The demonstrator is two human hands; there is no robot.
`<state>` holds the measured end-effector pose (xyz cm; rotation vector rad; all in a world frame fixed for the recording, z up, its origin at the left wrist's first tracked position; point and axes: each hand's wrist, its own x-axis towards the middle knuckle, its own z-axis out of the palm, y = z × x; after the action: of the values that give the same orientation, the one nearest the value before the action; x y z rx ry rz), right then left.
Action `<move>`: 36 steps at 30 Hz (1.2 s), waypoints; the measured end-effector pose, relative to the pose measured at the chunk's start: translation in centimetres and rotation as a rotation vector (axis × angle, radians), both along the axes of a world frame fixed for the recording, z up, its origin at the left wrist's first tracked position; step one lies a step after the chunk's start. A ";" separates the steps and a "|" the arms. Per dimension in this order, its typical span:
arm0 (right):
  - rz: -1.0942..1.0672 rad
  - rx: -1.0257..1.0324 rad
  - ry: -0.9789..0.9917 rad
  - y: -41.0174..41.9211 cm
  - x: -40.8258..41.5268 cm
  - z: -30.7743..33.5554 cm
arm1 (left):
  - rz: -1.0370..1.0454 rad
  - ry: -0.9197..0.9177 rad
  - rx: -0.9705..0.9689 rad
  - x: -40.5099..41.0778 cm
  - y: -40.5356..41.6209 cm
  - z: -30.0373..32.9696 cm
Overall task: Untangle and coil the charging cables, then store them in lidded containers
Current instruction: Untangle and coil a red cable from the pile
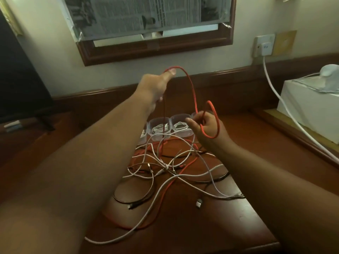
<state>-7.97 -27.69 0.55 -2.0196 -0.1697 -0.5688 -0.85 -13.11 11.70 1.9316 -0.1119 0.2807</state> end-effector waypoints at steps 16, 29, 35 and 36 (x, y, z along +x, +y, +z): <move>0.101 0.385 0.119 3.4 0.2 6.5 | -0.117 -0.183 -0.283 -7.1 2.6 -6.1; 0.158 0.822 -0.025 4.2 -4.9 10.9 | -0.079 -0.094 0.256 -4.7 3.4 -11.5; 0.122 0.709 -0.040 4.2 -4.8 9.4 | 0.111 -0.113 -0.169 -2.8 4.1 -5.7; 0.089 0.635 -0.019 4.3 -4.6 9.1 | 0.107 -0.114 -0.284 -2.6 4.2 -4.1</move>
<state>-12.54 -23.39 9.64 -1.3849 -0.0751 -0.5061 -3.43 -8.94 7.55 1.6420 -0.0408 0.4542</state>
